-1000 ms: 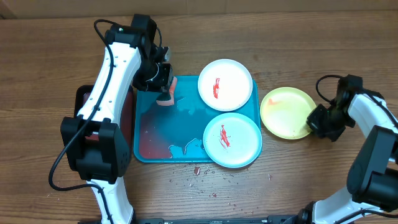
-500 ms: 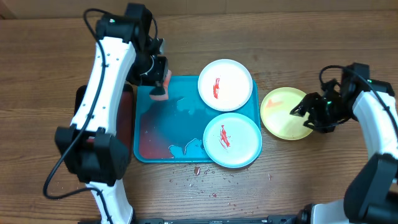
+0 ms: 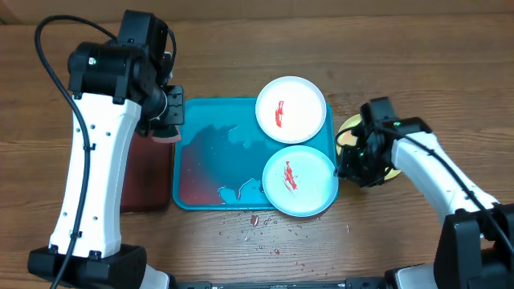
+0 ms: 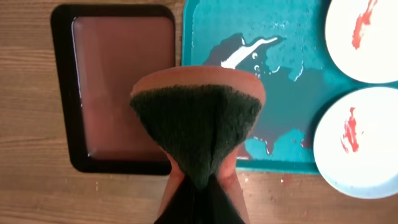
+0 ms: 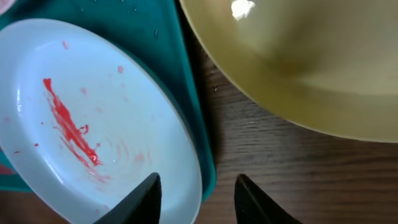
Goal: Clean dirty plates on tray and stack at the side
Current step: 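Move right gripper to the lower white plate and grasp its rim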
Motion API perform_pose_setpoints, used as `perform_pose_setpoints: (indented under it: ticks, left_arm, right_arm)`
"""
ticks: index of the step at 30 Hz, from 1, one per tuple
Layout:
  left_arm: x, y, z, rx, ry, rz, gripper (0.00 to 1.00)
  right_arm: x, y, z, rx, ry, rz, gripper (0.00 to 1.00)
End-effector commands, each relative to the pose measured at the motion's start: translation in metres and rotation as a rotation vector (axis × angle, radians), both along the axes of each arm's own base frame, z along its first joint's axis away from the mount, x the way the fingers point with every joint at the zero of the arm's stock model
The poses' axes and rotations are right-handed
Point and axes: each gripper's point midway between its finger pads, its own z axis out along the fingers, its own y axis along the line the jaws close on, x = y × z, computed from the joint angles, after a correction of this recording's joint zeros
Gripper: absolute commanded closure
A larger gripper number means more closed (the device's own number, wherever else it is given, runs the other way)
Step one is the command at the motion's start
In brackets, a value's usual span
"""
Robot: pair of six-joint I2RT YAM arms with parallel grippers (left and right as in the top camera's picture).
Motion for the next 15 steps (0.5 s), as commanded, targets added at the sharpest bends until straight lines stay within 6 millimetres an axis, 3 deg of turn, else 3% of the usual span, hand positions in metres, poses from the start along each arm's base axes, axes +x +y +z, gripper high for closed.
perform_pose_setpoints:
  ticks: [1,9,15]
  left_arm:
    - [0.006,-0.004,-0.020,-0.029,0.018,0.036,0.96]
    - [0.022,-0.019,-0.081,-0.097,0.033,0.022,0.96]
    - [0.020,-0.019,-0.098,-0.095,0.054,0.021,0.96]
  right_arm:
    - [0.000,0.008,-0.010,-0.025,-0.028,0.001,0.67]
    - [-0.009,0.013,-0.028,-0.094,-0.039,-0.005,0.85]
    - [-0.010,0.013,-0.028,-0.095,-0.034,-0.005,0.96]
